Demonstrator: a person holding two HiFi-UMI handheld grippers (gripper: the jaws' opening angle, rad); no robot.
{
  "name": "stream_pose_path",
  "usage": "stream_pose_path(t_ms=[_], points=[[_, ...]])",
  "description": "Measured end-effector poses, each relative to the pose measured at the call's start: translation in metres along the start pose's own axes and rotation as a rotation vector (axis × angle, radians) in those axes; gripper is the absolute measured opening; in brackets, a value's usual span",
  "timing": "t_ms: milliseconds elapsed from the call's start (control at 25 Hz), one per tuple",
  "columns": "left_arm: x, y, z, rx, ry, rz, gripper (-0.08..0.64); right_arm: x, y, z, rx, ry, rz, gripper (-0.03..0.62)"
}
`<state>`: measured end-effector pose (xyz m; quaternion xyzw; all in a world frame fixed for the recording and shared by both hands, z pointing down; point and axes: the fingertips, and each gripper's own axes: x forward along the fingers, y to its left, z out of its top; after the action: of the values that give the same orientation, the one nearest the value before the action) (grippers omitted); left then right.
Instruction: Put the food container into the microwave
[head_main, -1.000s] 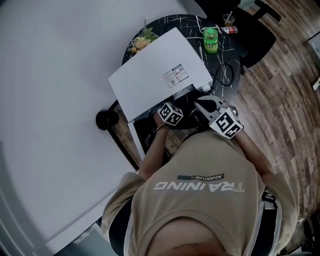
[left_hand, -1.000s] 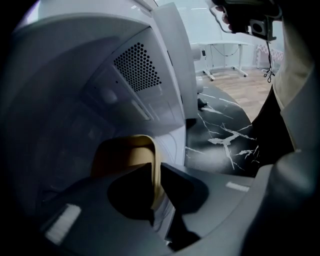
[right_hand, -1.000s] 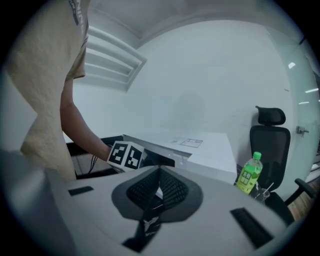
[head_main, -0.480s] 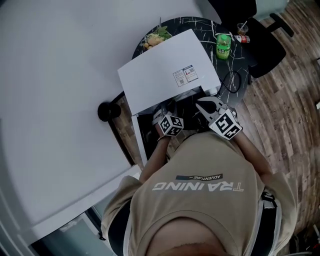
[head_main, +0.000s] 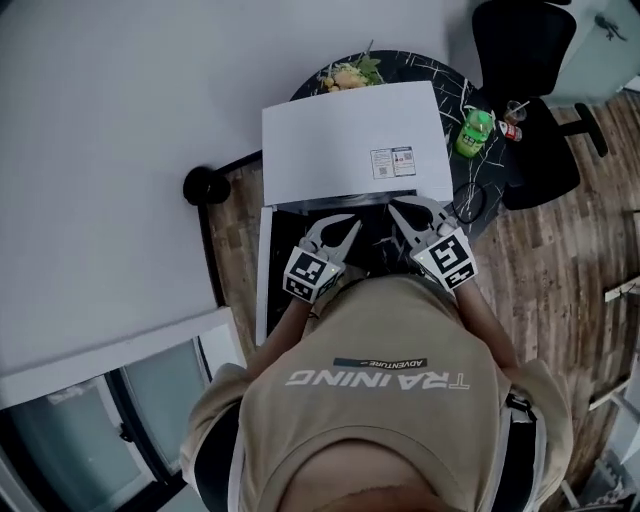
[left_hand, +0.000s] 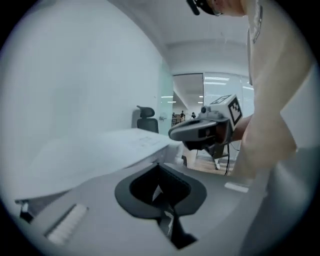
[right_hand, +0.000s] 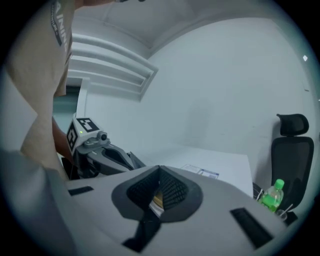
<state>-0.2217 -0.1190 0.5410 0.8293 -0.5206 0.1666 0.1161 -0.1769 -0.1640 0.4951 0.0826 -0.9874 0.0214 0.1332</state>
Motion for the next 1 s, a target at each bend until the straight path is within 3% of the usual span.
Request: stream_pose_path(t_ms=[120, 320, 520, 640, 880, 1000], points=[[-0.006, 0.003, 0.049, 0.042, -0.095, 0.070, 0.009, -0.001, -0.016, 0.031, 0.073, -0.068, 0.035, 0.011], [-0.033, 0.032, 0.113, -0.001, -0.270, 0.163, 0.009, 0.008, -0.039, 0.090, 0.072, -0.173, 0.059, 0.011], [-0.055, 0.069, 0.162, -0.019, -0.373, 0.297, 0.009, 0.016, -0.059, 0.114, 0.050, -0.213, 0.024, 0.011], [-0.054, 0.078, 0.180, -0.001, -0.378, 0.311, 0.009, 0.015, -0.071, 0.135, 0.030, -0.242, -0.015, 0.011], [-0.058, 0.092, 0.177, 0.007, -0.320, 0.350, 0.009, 0.011, -0.081, 0.162, -0.019, -0.259, -0.073, 0.010], [-0.059, 0.101, 0.187, 0.016, -0.329, 0.353, 0.009, 0.008, -0.084, 0.167, -0.035, -0.259, -0.101, 0.009]])
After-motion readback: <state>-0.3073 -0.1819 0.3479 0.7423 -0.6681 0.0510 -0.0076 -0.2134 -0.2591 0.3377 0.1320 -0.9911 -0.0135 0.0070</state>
